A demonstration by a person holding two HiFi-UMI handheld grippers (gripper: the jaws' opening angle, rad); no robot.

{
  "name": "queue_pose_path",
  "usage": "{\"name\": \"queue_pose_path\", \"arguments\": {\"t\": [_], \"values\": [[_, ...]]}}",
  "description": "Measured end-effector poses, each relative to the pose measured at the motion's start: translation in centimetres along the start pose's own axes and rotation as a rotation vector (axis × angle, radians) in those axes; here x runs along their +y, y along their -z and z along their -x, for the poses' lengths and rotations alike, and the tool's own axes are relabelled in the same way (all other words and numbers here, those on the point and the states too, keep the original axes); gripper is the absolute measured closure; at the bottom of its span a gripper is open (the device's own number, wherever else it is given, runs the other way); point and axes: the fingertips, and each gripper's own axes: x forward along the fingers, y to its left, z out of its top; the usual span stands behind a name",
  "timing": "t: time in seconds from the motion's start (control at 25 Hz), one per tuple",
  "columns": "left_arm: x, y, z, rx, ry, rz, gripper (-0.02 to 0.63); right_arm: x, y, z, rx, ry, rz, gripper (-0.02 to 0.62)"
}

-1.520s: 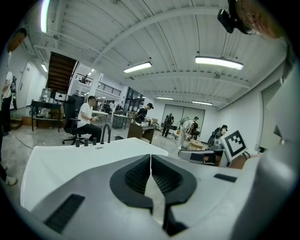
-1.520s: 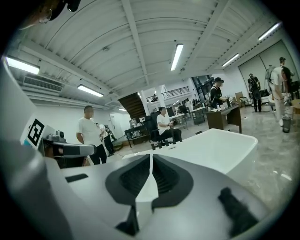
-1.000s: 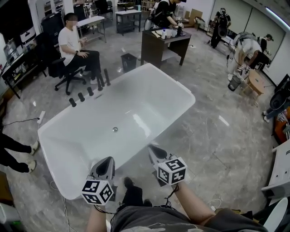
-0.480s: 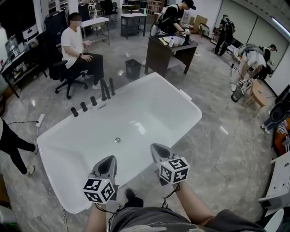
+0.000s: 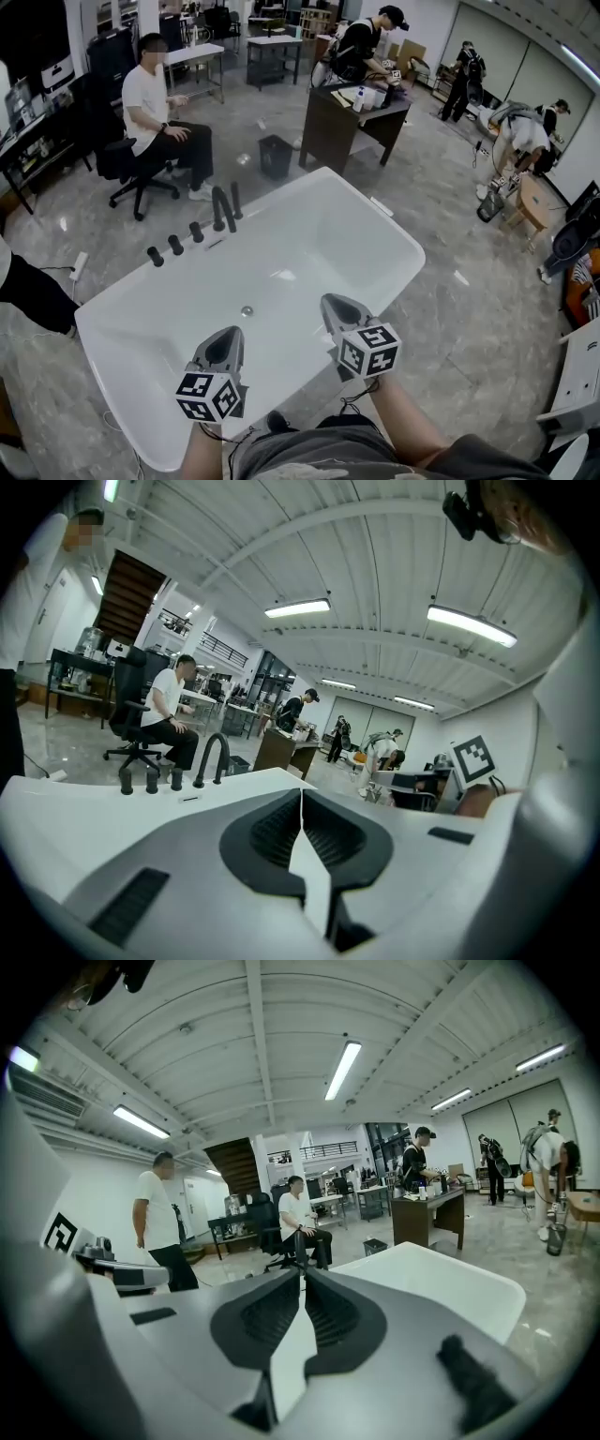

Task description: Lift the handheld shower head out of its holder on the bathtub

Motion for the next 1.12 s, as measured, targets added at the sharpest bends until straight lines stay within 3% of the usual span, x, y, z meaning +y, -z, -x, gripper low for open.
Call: {"name": "queue_pose_path", "arguments": {"t": [0.24,0.36,1.12], "values": [[0.9,-0.9,-3.3,0.005,0.016,0.006,0.589,-2.9,-0.7,-1.9,0.006,0.030,0.000,0.563],[1.8,-1.0,-5.2,0.000,-0.014,-0.004,0.589,-4.6,-1.1,-4.1,0.003,0.017,0.003,0.563],[3.8,-4.1,-18.3,-0.027,-0.323,0.078,0.589,-14.1,-5.3,-20.8,0.094,-0.294,0.062,0.563]]}}
